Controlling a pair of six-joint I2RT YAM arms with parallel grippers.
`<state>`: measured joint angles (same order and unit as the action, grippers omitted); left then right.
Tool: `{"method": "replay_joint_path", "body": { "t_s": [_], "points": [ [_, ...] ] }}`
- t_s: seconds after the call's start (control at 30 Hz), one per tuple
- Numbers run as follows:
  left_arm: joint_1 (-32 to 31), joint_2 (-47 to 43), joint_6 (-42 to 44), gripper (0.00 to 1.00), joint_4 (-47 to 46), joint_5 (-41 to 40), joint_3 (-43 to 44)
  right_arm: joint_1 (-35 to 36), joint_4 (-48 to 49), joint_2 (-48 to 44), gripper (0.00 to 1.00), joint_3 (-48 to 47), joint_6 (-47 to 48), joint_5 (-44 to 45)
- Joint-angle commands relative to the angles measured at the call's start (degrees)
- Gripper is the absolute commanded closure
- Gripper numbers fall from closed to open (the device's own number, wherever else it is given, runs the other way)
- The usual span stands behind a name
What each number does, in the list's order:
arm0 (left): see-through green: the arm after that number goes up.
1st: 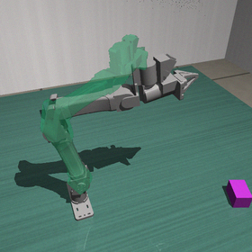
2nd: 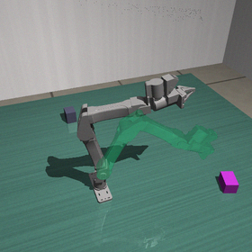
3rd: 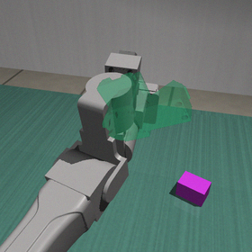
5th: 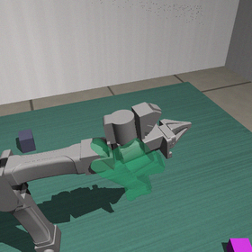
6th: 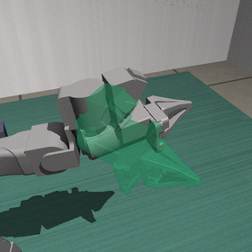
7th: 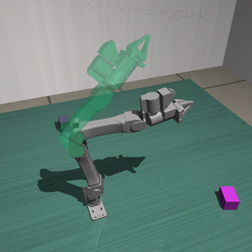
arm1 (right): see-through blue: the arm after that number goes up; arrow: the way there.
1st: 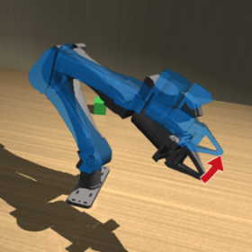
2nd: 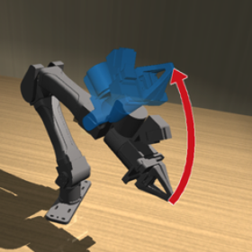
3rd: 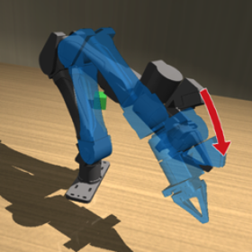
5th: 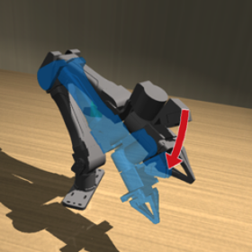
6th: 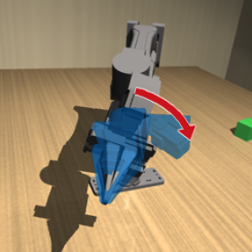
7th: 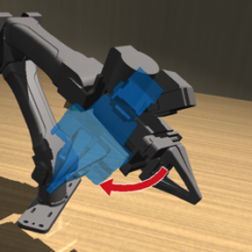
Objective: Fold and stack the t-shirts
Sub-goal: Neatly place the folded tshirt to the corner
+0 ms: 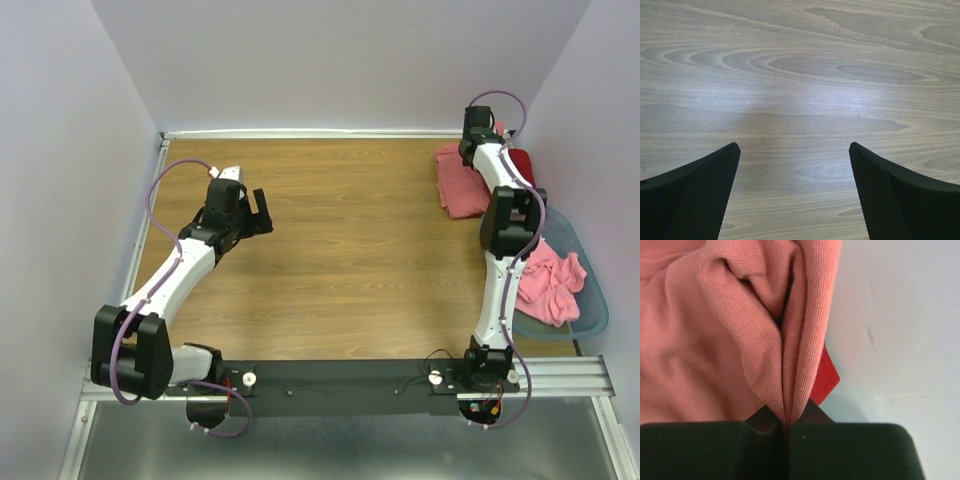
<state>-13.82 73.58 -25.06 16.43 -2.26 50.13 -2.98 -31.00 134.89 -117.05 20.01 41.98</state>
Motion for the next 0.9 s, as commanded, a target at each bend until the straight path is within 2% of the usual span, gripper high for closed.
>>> {"method": "replay_joint_path", "body": {
  "t_s": [0.0, 0.23, 0.4, 0.5, 0.53, 0.6, 0.63, 0.67, 0.73, 0.87],
  "points": [
    [0.5, -2.2, 0.3, 0.02, 1.6, 0.2, -0.6, -0.4, 4.6, 1.9, 0.99, -0.1, -0.3, 6.4],
    [0.5, -2.8, 0.3, 0.02, 1.9, 0.4, -1.3, -1.7, 5.9, 2.8, 0.98, -1.2, -0.6, 9.8],
    [0.5, -3.3, 0.3, 0.02, 2.1, 0.3, -1.6, -2.7, 6.4, 3.3, 0.87, -1.9, -1.4, 11.1],
    [0.4, -3.8, 0.3, 0.02, 2.4, 0.2, -1.9, -3.1, 6.5, 4.5, 0.73, -2.8, -1.0, 12.7],
    [0.5, -4.0, 0.2, 0.02, 2.6, 0.2, -2.0, -3.3, 6.5, 4.9, 0.61, -2.9, -0.9, 13.0],
    [0.5, -4.2, 0.1, 0.02, 2.7, 0.2, -2.1, -3.3, 6.5, 5.0, 0.43, -3.5, -1.0, 14.6],
    [0.5, -4.6, 0.2, 0.02, 2.9, 0.2, -2.1, -3.4, 6.5, 5.0, 0.28, -3.7, -1.0, 15.2],
    [0.5, -4.8, 0.0, 0.02, 3.0, 0.2, -2.1, -3.4, 6.5, 4.9, 0.21, -4.0, -1.1, 15.6],
    [0.5, -5.5, 0.0, 0.01, 3.3, 0.2, -2.3, -3.4, 6.5, 4.1, 0.11, -4.8, -1.8, 16.1],
    [0.5, -6.9, -0.1, 0.02, 4.3, -0.2, -1.4, -3.3, 6.7, -0.3, 0.01, -4.6, -3.7, 16.9]
  ]
}}
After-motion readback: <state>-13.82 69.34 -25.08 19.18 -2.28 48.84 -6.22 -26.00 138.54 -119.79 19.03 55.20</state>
